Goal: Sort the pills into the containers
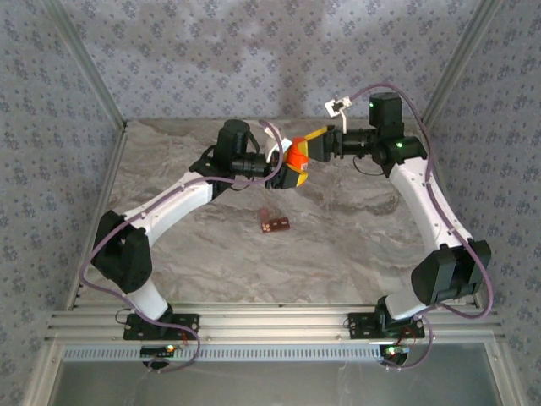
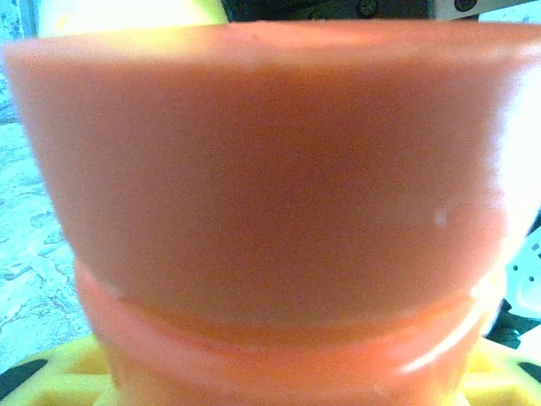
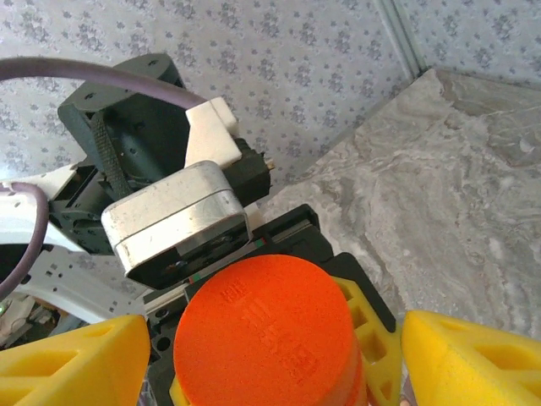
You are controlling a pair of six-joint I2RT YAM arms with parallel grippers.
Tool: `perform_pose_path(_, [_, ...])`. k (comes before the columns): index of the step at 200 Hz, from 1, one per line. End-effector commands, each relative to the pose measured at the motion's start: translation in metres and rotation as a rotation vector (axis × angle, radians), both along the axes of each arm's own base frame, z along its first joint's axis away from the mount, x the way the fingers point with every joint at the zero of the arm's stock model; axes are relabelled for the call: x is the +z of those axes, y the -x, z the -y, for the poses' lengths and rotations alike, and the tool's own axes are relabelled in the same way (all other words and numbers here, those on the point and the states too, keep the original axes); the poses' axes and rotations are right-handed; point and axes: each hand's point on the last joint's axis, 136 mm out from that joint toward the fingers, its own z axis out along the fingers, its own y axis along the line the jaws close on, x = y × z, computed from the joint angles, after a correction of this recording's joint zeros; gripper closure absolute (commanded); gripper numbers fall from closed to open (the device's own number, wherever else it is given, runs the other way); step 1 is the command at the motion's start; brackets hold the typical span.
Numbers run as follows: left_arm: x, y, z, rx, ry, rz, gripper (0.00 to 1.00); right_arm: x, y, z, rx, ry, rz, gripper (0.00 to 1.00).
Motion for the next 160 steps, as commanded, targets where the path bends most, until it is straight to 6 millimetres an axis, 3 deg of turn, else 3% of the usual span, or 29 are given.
perform_pose_path(1, [0.022,0.006,0.000,-0.045,0.037,0.048,1.00,0.004,0.004,-0.005,0.037,-0.001,0.010,0.22])
perform_pose_path(35, [0.022,0.005,0.000,-0.047,0.035,0.049,1.00,0.001,0.001,-0.007,0.039,0.003,0.000,0.28])
perform_pose_path(73, [0.022,0.005,0.001,-0.044,0.035,0.050,1.00,-0.003,-0.003,-0.008,0.010,0.018,-0.007,0.53])
perform_pose_path(92, [0.021,-0.001,0.000,-0.011,0.025,0.056,1.00,-0.010,-0.010,-0.005,-0.063,0.047,-0.012,0.59])
perform_pose_path(120, [0.016,-0.020,-0.003,0.107,-0.002,0.073,1.00,-0.032,-0.019,-0.004,-0.204,0.098,-0.058,0.61])
perform_pose_path(160, [0.013,-0.035,-0.004,0.208,0.017,0.092,1.00,-0.063,-0.018,-0.023,-0.380,0.156,-0.094,0.61])
